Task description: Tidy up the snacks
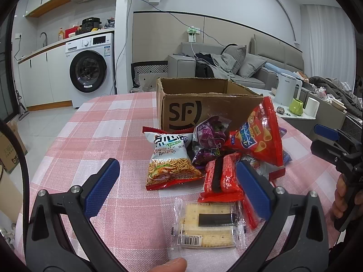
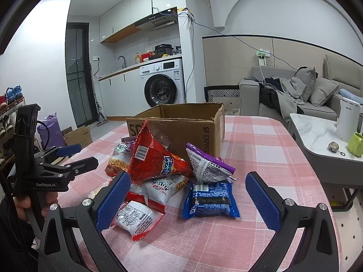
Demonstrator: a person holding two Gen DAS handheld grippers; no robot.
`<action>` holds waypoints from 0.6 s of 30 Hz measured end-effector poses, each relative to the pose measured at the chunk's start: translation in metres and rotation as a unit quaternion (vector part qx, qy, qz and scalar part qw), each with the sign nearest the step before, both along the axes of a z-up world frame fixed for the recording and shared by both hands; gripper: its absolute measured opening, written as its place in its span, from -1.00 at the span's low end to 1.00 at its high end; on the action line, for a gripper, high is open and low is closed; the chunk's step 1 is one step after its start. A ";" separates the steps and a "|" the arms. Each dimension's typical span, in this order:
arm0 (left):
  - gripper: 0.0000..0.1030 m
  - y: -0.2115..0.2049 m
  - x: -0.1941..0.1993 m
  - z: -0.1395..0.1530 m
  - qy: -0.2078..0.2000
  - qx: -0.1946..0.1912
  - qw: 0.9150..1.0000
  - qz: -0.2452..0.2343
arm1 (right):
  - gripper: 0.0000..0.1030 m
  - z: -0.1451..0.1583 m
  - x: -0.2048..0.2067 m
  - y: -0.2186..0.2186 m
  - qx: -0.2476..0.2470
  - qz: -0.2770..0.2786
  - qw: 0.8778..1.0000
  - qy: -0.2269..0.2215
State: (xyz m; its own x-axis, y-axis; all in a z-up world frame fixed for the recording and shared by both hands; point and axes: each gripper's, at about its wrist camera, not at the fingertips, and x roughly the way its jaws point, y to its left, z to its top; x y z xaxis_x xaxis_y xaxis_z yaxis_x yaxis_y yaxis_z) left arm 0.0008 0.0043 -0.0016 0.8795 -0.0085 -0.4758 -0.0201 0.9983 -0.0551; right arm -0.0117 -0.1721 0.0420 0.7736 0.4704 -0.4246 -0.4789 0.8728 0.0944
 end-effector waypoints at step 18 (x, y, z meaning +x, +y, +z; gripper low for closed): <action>0.99 -0.003 0.000 -0.002 0.001 0.003 1.000 0.000 | 1.00 -0.001 0.001 -0.001 0.000 -0.001 1.000 0.003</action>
